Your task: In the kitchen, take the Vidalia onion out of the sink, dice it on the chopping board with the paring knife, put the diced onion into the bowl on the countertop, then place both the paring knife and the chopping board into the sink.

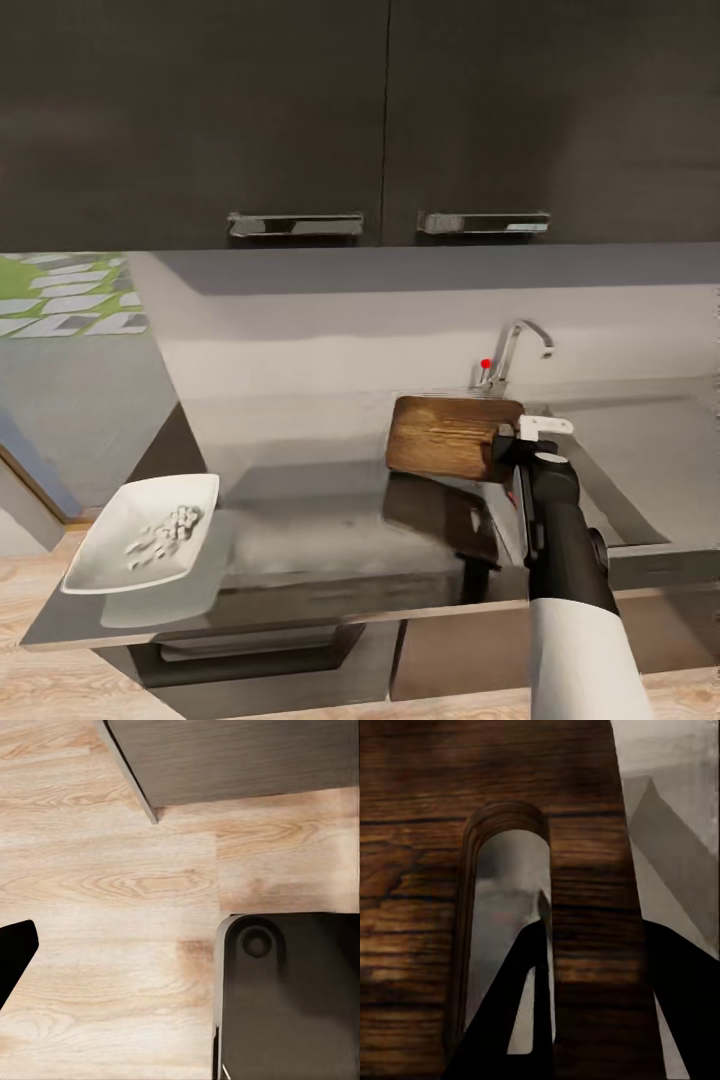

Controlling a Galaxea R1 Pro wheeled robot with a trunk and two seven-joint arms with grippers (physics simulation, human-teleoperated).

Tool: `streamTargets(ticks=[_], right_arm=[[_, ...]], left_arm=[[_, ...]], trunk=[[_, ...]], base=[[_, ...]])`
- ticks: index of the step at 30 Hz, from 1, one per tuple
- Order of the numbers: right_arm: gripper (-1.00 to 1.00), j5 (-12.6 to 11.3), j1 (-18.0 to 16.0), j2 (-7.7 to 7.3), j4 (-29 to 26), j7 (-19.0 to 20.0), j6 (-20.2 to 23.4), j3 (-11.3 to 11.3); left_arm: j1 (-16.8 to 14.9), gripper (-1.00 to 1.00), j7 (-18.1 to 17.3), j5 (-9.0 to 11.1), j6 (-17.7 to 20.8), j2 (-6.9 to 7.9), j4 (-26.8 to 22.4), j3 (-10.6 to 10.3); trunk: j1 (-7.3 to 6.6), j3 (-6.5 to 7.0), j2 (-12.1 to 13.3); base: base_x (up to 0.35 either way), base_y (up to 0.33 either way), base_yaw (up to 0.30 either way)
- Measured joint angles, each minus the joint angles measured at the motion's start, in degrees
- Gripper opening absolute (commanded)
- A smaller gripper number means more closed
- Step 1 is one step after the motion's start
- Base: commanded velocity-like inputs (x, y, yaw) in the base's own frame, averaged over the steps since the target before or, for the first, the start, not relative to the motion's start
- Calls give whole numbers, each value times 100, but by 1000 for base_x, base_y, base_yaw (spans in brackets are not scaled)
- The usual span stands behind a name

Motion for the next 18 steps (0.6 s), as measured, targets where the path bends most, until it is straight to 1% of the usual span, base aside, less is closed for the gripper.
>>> streamTargets(ticks=[1, 3, 5, 6, 7, 8, 9, 10, 12, 15, 16, 17, 18], right_arm=[[-100, -92, -1, 0, 54, -249, -36, -6], [-100, -577, -2, 2, 94, -603, -134, -1], [-100, -1062, -1, 1, 132, -1052, -245, 11], [-100, -1437, -2, 0, 213, -1580, -408, 22], [-100, -1581, -1, -1, 279, -1831, -515, 22], [-100, -1831, -2, 1, 390, -2108, -739, 29], [-100, -2021, -1, 1, 513, -2289, -947, 28], [-100, -2116, -1, 2, 560, -2335, -1025, 30], [-100, -2313, 0, 1, 855, -2654, -1399, 27], [-100, -2359, -2, 1, 1031, -3028, -1751, 27], [-100, -2377, -1, -1, 1151, -3278, -1953, 21], [-100, -2513, -1, 3, 1201, -3340, -2044, 29], [-100, -2594, 0, 0, 1325, -3519, -2149, 22]], left_arm=[[0, 100, 0, 0, 0, 0, 1, 0], [0, 100, 0, 0, 0, 0, 2, -1], [0, 100, 0, 0, 0, 0, 3, 0], [0, 100, 0, 0, 0, 0, 3, -1], [0, 100, 0, 0, 0, 0, 2, 0], [0, 100, 0, 0, 0, 0, 3, -1], [0, 100, 0, 0, 0, 0, 3, 0], [0, 100, 0, 0, 0, 0, 3, 0], [0, 100, 0, 0, 0, 0, 2, 0], [0, 100, 0, 0, 0, 0, 3, 0], [1, 100, 0, -1, 0, 0, 2, 2], [0, 100, 0, 0, 0, 0, 3, -1], [1, 100, 0, -1, 0, 0, 2, 2]], trunk=[[0, 0, 0], [0, 1, -1], [0, 1, -1], [0, 2, -1], [0, 0, 0], [0, 1, 0], [0, 0, 0], [0, 0, 0], [0, 0, 1], [0, 1, 0], [0, 1, 0], [0, 0, 1], [-1, 0, -1]], base=[[0, -279, 0], [0, -279, 0], [0, -279, 0], [0, -279, 0], [0, -279, 0], [0, -279, 0], [0, -279, 0], [0, -279, 0], [0, -279, 0], [0, -280, 0], [0, -273, 0], [0, -249, 0], [0, -146, 0]])
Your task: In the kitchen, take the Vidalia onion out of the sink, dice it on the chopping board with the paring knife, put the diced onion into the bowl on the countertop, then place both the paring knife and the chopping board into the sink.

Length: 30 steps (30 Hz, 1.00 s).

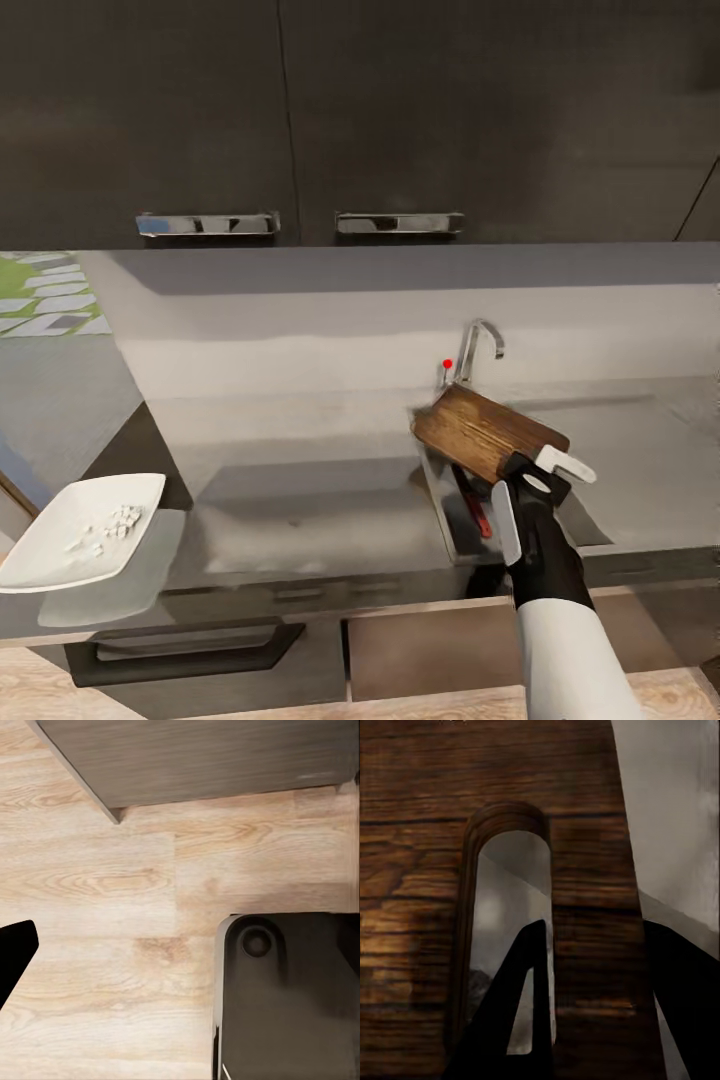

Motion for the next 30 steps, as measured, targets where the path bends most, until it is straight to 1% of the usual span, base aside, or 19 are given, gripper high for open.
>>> streamTargets(ticks=[1, 3, 4, 5, 7, 9, 12, 13, 16, 19, 20, 21, 24, 25, 28, 30], right_arm=[[-100, -293, 0, 1, 107, -225, -137, 6], [-100, -681, -1, 0, 176, -588, -275, 17], [-100, -871, 0, -1, 203, -878, -367, 31], [-100, -1033, -1, 0, 223, -1142, -460, 82], [-100, -1177, -2, 1, 236, -1447, -555, 196], [-100, -1376, -2, 2, 240, -1573, -590, 239], [-100, -1894, -2, 2, 246, -1646, -665, 262], [-100, -2008, -2, 1, 244, -1671, -732, 267], [-100, -2197, -2, 1, 247, -1849, -913, 309], [-100, -2337, -3, 2, 248, -1966, -982, 665], [-100, -2391, -2, 1, 246, -1981, -980, 710], [-100, -2568, -2, 1, 241, -1992, -984, 758], [-100, -2870, -2, 1, 236, -2023, -978, 781], [-100, -2999, -1, 1, 235, -2095, -976, 785], [-100, -3052, -2, 1, 232, -2235, -981, 782], [-100, -3052, -2, 0, 231, -2296, -985, 742]], left_arm=[[0, 100, 0, 0, 0, 1, 0, 0], [0, 100, 1, 0, 0, 1, 0, -1], [1, 100, 1, 0, 0, 1, -3, 0], [0, 100, 1, -2, 0, 1, -6, -1], [0, 100, 1, -2, -1, -3, -8, -2], [0, 100, 2, -1, -1, -6, -8, -2], [0, 100, 2, 0, -1, -7, -4, -2], [0, 100, 2, 0, -1, -7, -2, -2], [0, 100, 2, 0, 5, -8, -1, -2], [0, 100, 2, 1, 6, -8, -4, -3], [0, 100, 2, 0, 7, -8, -6, -3], [0, 100, 3, -1, 7, -7, -9, -3], [0, 100, 3, -6, 8, -6, -13, -2], [0, 100, 2, -8, 6, -5, -14, -2], [0, 100, 2, -9, 1, -3, -10, -2], [0, 100, 1, -9, 2, -3, -11, -2]], trunk=[[1, 0, 0], [1, 0, 0], [1, 1, -1], [1, 0, 0], [0, 1, -1], [1, 1, -1], [1, 1, -1], [1, 1, -1], [1, 1, -1], [-2, 1, -2], [-2, 1, -2], [-2, 1, -2], [-2, 1, -2], [-2, 0, -1], [0, 1, -1], [0, 0, -1]], base=[[0, -93, 0], [0, -45, 0], [0, -16, 0], [0, -10, 0], [0, -4, 0], [0, -2, 0], [0, 0, 0], [0, 0, 0], [7, 0, 0], [168, 33, 0], [273, 110, 0], [284, 122, 0], [285, 123, 0], [209, 66, 0], [90, 28, 0], [19, 6, 0]])
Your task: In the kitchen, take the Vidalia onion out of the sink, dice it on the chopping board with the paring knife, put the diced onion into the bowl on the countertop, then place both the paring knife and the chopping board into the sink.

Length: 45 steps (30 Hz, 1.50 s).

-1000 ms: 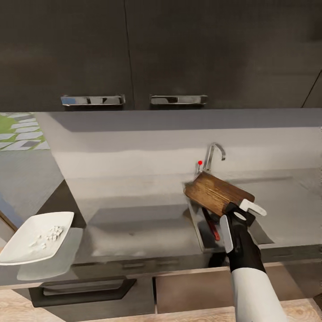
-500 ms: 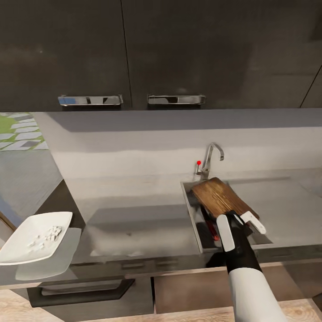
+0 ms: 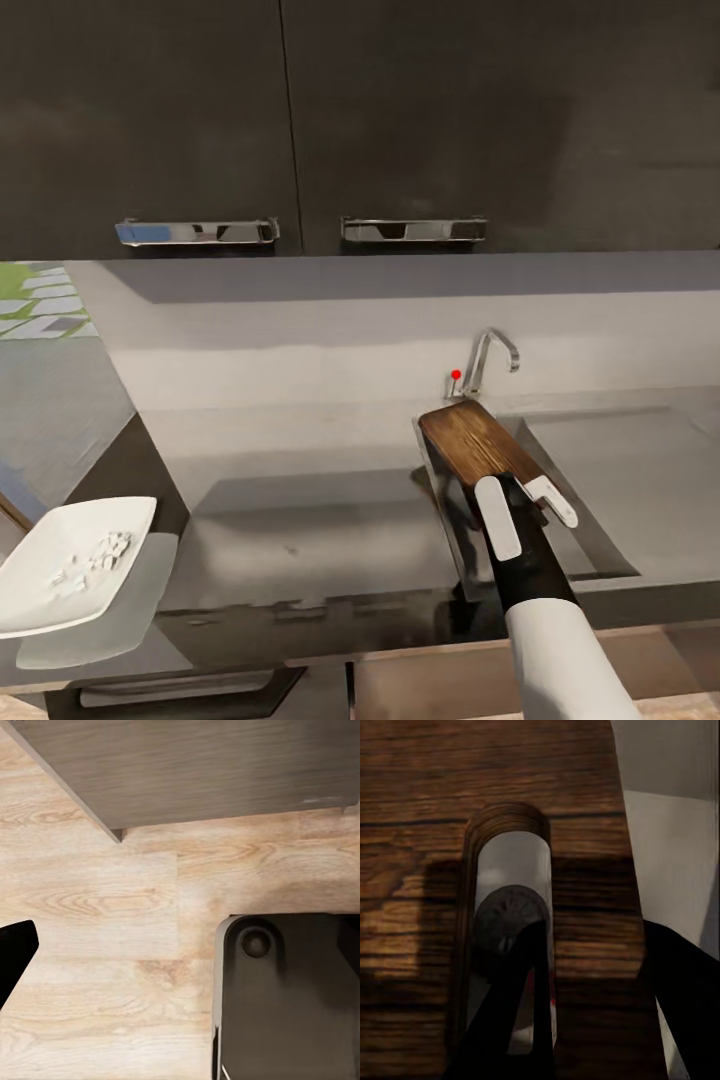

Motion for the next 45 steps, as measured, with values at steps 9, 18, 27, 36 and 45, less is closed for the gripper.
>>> streamTargets(ticks=[9, 18, 27, 36, 45], right_arm=[[-100, 44, 0, 0, 7, -18, -161, -657], [-100, 49, 0, 1, 18, -24, -417, -673], [-100, 35, 1, 1, 174, -26, -440, -677], [-100, 49, 0, 1, 350, -16, -450, -707], [-100, 50, 0, 1, 353, -16, -451, -717]], left_arm=[[0, 100, 0, 0, -3, -3, -6, 0], [0, 100, 0, 1, -3, -3, -6, 0], [-1, 100, 0, 0, -7, -1, -6, 0], [-1, 100, 0, 0, -13, -3, -6, 0], [-1, 100, 0, 0, -13, -4, -6, 0]], trunk=[[1, -63, 0], [1, -146, 0], [0, -230, 0], [1, -312, 0], [1, -395, 0]], base=[[2, 1, 0], [10, 0, 0], [122, 0, 0], [3, 0, 0], [0, 0, 0]])
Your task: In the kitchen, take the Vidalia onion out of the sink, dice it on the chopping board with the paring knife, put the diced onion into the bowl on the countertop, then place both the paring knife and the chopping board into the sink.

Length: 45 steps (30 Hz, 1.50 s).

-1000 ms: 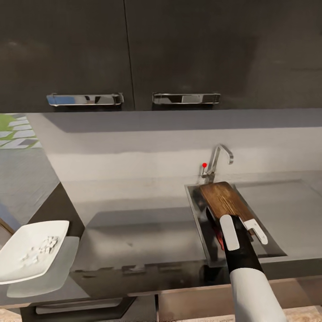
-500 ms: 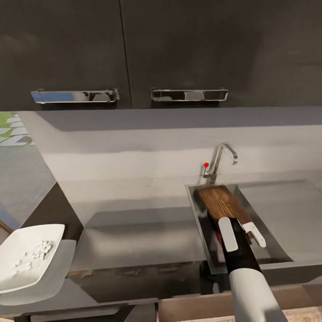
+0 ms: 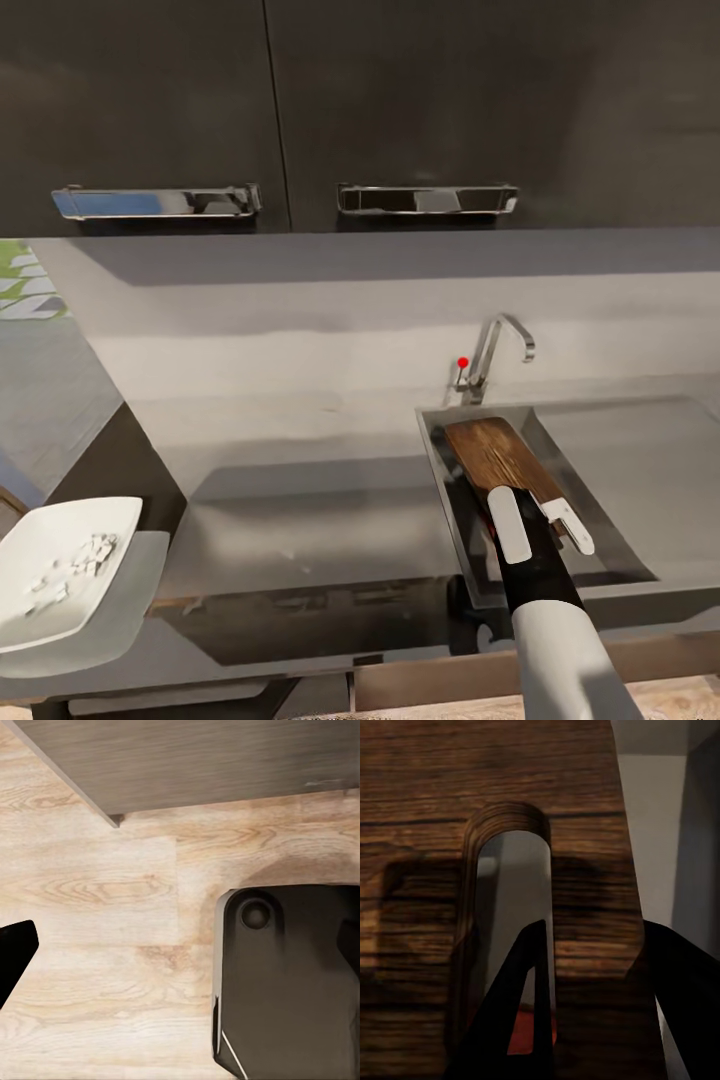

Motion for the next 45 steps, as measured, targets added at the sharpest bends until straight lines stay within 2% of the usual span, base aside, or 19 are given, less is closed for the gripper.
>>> streamTargets(ticks=[31, 39, 40, 45], right_arm=[[-100, 0, 0, 0, 0, 0, 0, 1], [-100, 2, 0, 0, 0, 0, 0, 1], [100, 2, 0, 0, 0, 0, 0, 1], [100, -4, -1, 0, 0, 7, -4, 1]], left_arm=[[0, 100, 0, -2, 0, -1, 0, 0], [0, 100, 0, -3, -2, -1, 1, 0], [0, 100, 0, -4, 0, -1, 2, 0], [0, 100, 0, -1, 0, -1, 1, 0]], trunk=[[0, -285, 0], [0, -300, -1], [0, -300, -1], [0, -300, -1]], base=[[0, 0, 0], [0, 0, 0], [0, 0, 0], [0, 0, 0]])
